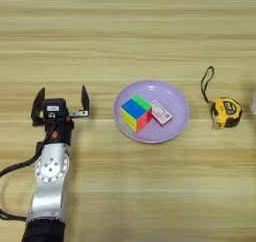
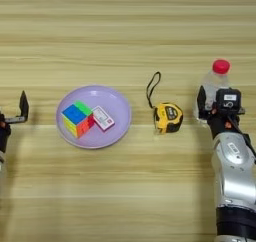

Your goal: Move the objects on the table

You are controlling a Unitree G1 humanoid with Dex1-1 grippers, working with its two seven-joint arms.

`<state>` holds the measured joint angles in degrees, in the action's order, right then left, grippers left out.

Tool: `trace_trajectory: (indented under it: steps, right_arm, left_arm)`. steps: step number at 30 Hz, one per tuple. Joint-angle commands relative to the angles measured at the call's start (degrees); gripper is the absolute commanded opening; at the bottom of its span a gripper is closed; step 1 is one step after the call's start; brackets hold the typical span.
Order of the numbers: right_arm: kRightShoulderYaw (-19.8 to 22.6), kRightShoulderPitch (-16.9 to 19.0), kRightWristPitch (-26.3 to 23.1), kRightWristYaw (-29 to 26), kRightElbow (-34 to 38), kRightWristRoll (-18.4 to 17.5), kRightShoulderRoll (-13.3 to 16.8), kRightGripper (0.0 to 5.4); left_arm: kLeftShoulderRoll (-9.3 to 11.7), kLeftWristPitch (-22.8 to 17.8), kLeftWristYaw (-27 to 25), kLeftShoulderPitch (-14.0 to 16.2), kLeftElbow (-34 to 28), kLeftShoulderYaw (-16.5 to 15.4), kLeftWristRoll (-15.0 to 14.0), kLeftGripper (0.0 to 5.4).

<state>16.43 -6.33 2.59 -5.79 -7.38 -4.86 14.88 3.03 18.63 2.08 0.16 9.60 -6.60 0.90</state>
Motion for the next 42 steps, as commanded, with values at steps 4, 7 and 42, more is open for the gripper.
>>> trace_trajectory:
  steps: [4,7,42]
  right_arm:
    - [-0.82,-1.4,2.4,-0.63,-3.75,-0.28,0.14,2.94]
    - [-1.25,-1.41,2.72,-0.69,-4.53,-0.03,-0.05,3.23]
    - [-0.16,2.43,1.74,0.09,2.01,-0.74,0.3,5.35]
  left_arm:
    - [0.2,0.32,0.29,-0.2,-0.37,-0.37,-0.26,5.4]
    - [0.2,0.34,0.29,-0.21,-0.3,-0.48,-0.28,5.4]
    - [0.61,4.33,1.47,-2.57,4.29,-1.79,1.08,5.4]
